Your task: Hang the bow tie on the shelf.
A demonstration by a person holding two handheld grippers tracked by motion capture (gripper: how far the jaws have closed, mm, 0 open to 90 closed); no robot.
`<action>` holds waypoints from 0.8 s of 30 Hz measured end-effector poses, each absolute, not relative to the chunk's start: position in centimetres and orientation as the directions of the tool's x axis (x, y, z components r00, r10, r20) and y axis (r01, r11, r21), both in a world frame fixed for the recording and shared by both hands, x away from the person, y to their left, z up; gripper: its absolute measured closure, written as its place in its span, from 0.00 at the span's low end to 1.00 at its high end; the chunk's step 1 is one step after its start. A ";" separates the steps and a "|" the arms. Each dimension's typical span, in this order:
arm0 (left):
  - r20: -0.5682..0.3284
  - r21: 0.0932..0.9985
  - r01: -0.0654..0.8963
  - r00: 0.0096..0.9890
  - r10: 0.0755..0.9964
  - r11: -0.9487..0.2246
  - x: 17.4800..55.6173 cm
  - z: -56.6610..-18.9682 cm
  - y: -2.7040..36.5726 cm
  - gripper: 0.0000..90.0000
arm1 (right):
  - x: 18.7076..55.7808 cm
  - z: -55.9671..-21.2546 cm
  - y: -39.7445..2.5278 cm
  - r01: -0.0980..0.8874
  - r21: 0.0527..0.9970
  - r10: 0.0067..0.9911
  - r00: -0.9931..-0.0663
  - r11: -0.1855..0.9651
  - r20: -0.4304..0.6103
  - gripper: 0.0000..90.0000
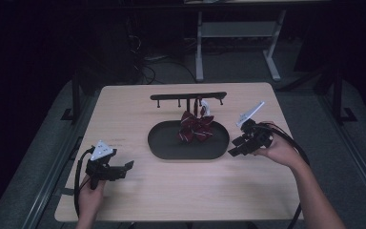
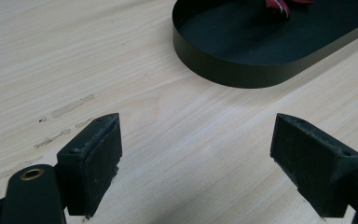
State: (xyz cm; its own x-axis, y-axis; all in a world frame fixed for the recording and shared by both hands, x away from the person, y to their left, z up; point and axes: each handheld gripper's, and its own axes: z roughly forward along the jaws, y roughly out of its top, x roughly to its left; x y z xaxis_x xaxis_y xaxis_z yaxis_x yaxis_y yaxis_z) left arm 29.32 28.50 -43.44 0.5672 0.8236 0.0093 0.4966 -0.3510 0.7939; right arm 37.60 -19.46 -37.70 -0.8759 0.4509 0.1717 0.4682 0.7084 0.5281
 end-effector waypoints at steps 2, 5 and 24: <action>0.011 0.794 0.496 0.568 0.823 -0.352 29.3 -43.4 28.5 0.18 | 37.4 -38.0 -19.6 0.476 0.522 0.455 -0.872 0.708 0.179 0.53; 0.011 0.794 0.496 0.567 0.823 -0.352 29.3 -43.4 28.5 0.18 | 37.1 -38.3 -19.7 0.491 0.516 0.465 -0.865 0.702 0.192 0.53; 0.009 0.794 0.497 0.566 0.824 -0.350 29.3 -43.5 28.4 0.18 | 35.4 -39.8 -20.9 0.505 0.517 0.475 -0.856 0.691 0.202 0.52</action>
State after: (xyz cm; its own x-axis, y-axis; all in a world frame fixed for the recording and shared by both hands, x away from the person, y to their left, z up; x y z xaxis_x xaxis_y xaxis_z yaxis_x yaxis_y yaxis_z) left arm 29.34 28.43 -43.48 0.5658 0.8245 0.0089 0.4974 -0.3500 0.7938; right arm 35.39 -20.86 -39.77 -0.8564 0.4750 0.2023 0.5053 0.6908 0.5172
